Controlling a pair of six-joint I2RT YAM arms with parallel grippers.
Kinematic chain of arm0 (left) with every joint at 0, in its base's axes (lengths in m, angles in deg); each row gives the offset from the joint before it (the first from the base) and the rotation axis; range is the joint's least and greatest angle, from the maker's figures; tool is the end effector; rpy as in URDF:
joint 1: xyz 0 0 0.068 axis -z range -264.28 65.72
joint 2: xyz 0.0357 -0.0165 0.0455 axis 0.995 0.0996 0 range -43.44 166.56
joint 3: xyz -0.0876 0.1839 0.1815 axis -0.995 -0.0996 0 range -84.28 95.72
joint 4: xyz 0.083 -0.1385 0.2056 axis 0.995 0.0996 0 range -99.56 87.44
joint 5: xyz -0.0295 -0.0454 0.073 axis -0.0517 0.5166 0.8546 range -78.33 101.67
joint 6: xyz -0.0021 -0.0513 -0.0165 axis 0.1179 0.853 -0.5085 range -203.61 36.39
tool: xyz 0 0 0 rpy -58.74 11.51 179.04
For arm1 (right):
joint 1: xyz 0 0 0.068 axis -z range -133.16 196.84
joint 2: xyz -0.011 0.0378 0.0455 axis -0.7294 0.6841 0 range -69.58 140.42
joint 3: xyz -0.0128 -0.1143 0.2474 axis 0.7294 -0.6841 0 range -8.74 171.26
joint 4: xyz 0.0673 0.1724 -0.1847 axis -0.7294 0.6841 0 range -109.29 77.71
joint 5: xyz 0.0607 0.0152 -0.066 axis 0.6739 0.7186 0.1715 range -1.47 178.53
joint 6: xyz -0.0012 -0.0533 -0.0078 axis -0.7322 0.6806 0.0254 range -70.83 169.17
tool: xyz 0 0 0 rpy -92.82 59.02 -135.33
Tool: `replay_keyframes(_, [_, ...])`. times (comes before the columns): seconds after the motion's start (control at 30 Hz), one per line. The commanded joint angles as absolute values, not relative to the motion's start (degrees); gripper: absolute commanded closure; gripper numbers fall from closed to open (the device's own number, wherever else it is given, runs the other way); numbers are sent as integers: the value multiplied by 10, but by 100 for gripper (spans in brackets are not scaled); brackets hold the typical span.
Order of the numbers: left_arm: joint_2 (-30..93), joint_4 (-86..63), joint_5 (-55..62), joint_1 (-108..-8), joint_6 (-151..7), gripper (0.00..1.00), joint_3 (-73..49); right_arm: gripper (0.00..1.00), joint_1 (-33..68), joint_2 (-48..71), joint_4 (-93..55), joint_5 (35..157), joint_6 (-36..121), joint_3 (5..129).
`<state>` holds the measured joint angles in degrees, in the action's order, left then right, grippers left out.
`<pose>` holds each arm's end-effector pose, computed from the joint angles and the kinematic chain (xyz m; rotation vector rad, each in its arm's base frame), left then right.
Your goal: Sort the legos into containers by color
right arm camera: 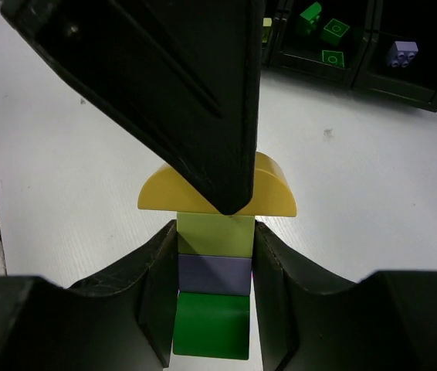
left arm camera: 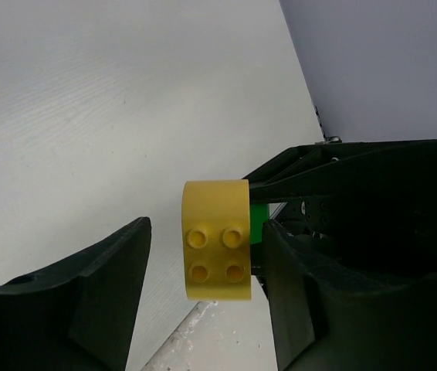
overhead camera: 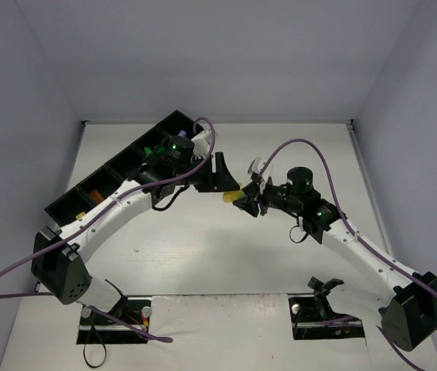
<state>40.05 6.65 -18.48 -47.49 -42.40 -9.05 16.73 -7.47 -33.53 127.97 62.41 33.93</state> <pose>0.2587 -0.2159 0.3566 0.2950 2.2028 -1.3453 0.2038 0.1443 0.3127 -1.0892 1.3073 0.7900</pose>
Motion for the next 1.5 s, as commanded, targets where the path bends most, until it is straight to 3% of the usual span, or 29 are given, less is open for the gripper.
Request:
replay_keyframes(0.0, [401, 51, -172, -466, -416, 48, -61, 100, 161, -74, -367, 1284, 631, 371])
replay_keyframes(0.1, [405, 56, -164, -462, -419, 55, -59, 100, 161, -76, -367, 1280, 631, 371])
replay_keyframes(0.2, [405, 54, -158, -461, -421, 74, -58, 100, 160, -76, -367, 1276, 631, 370])
replay_keyframes(0.23, [404, 53, -158, -461, -422, 85, -57, 100, 160, -77, -366, 1275, 631, 369])
replay_keyframes(0.33, [402, 71, -154, -461, -440, 100, -51, 100, 160, -78, -366, 1269, 631, 363])
replay_keyframes(0.53, [371, 121, -121, -492, -475, 100, -48, 100, 160, -82, -360, 1254, 631, 343])
replay_keyframes(0.83, [274, 199, -131, -666, -520, 100, -89, 100, 160, -77, -353, 1241, 626, 332])
replay_keyframes(1.07, [218, 337, 107, -801, -566, 100, -118, 100, 151, -66, -346, 1236, 623, 350])
replay_keyframes(1.23, [208, 304, 154, -944, -561, 100, -201, 100, 147, -61, -346, 1238, 622, 353])
replay_keyframes(1.47, [256, 218, 193, -1029, -559, 100, -255, 100, 132, -75, -348, 1242, 618, 343])
